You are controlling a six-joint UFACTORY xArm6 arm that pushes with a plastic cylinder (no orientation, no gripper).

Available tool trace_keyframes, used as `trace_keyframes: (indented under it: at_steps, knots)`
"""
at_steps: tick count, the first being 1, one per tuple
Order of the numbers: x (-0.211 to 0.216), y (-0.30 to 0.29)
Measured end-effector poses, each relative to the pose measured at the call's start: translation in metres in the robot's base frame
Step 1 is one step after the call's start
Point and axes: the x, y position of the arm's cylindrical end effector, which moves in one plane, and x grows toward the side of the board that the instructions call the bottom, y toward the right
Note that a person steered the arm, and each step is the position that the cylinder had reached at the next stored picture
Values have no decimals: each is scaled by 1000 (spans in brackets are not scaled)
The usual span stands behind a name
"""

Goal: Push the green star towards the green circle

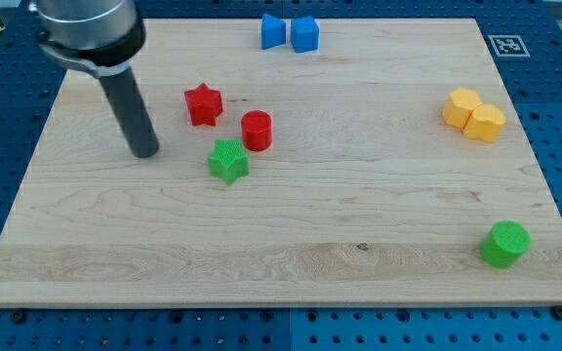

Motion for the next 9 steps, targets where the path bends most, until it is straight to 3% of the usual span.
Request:
trace_keyframes:
  at_steps: [1,2,6,9]
  knots:
    - [0,58]
    - [5,78]
    - [31,99]
    - [79,166]
